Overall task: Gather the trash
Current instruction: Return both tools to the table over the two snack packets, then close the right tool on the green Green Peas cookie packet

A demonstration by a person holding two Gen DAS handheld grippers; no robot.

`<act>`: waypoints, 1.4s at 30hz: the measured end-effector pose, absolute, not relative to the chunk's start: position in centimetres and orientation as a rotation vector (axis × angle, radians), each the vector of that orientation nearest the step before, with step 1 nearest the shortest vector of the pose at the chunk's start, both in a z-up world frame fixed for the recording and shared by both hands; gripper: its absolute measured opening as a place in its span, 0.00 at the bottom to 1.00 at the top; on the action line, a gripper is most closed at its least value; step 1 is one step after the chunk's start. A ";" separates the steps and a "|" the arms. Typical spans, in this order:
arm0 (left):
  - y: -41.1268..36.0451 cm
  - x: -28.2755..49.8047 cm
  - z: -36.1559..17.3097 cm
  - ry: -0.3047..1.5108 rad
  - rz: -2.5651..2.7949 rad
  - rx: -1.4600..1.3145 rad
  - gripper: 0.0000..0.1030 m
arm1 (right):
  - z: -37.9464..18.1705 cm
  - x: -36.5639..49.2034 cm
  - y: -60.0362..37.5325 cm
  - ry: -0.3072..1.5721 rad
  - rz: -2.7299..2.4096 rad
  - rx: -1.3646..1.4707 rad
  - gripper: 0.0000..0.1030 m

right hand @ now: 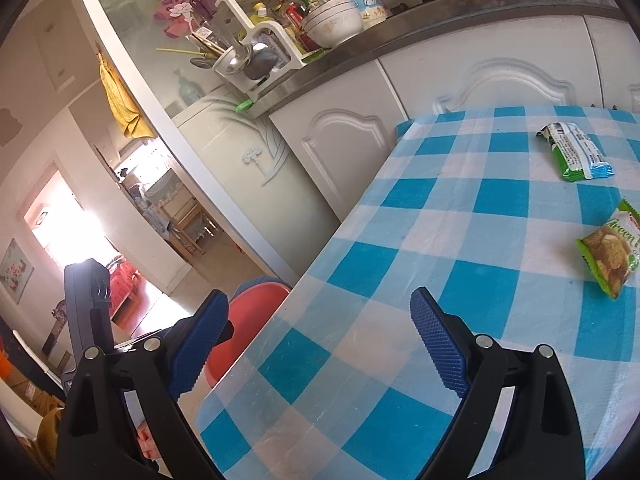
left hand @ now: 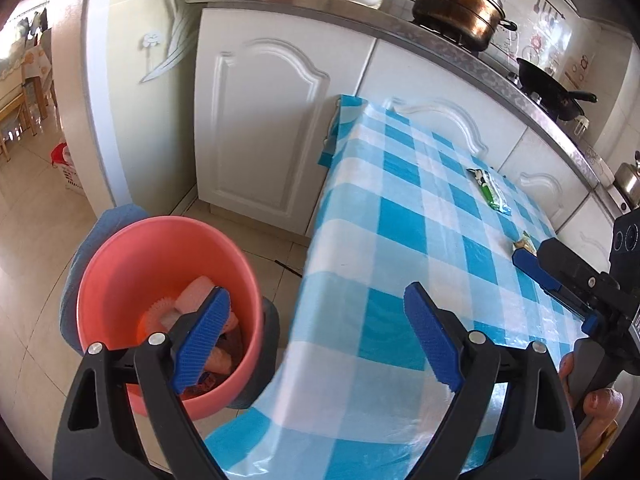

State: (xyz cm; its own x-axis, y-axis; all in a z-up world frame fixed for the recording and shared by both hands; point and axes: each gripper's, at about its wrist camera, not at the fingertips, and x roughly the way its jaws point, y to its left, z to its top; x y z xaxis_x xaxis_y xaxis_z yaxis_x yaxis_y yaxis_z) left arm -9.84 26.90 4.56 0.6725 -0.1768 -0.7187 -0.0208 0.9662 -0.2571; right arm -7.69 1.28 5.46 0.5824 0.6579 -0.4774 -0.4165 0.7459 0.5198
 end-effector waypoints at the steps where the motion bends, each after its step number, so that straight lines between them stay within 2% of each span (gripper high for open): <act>1: 26.5 -9.8 4.7 0.830 -0.093 -0.250 0.87 | 5.5 -7.6 0.9 0.702 0.640 0.377 0.89; 30: 13.7 -4.2 5.8 0.826 -0.220 -0.152 0.87 | 6.6 -6.2 -11.8 0.566 0.326 0.387 0.89; 42: 11.2 -1.8 4.5 0.851 -0.214 -0.141 0.87 | 4.6 -4.0 -14.8 0.613 0.238 0.333 0.89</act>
State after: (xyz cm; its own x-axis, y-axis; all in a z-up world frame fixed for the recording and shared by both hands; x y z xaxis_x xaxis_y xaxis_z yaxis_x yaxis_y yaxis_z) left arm -1.82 11.24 4.52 0.6397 -0.2431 -0.7292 0.1312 0.9693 -0.2081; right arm -3.98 -14.85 4.56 0.7935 0.3150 -0.5208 -0.1197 0.9198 0.3738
